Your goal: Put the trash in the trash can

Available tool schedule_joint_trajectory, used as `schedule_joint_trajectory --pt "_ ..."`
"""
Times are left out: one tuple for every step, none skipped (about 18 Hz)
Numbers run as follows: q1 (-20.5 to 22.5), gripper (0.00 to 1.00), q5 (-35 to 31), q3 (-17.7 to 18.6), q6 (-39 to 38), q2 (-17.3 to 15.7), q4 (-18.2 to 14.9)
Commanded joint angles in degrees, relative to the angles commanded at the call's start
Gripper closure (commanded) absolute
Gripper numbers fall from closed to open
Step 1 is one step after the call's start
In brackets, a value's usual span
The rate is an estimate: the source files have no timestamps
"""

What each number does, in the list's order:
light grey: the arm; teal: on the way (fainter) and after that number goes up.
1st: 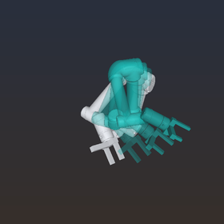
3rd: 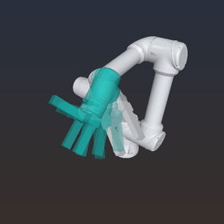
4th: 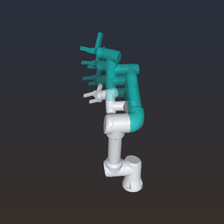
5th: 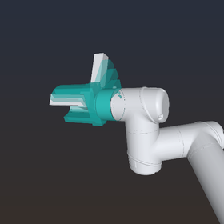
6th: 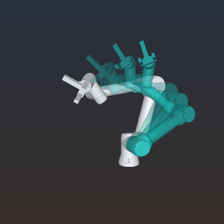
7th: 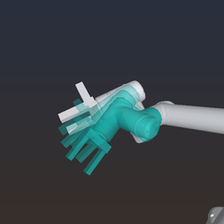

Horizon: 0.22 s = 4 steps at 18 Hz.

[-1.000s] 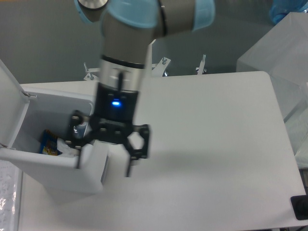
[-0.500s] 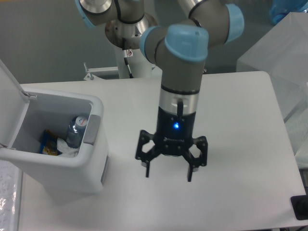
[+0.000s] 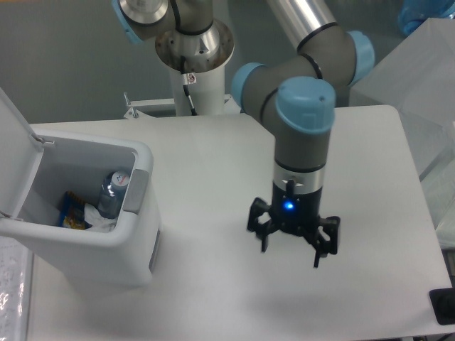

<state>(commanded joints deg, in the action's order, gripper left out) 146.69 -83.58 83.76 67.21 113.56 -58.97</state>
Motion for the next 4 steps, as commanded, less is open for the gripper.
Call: schedule_joint_trajectory --pt "-0.2 0.0 -0.1 -0.1 1.1 -0.1 0.1" --pt "-0.3 0.0 -0.9 -0.1 1.3 -0.1 0.0" --pt "-0.3 0.0 -2.2 0.0 1.3 -0.1 -0.2" --pt "-0.4 0.0 -3.3 0.1 1.4 -0.1 -0.3"
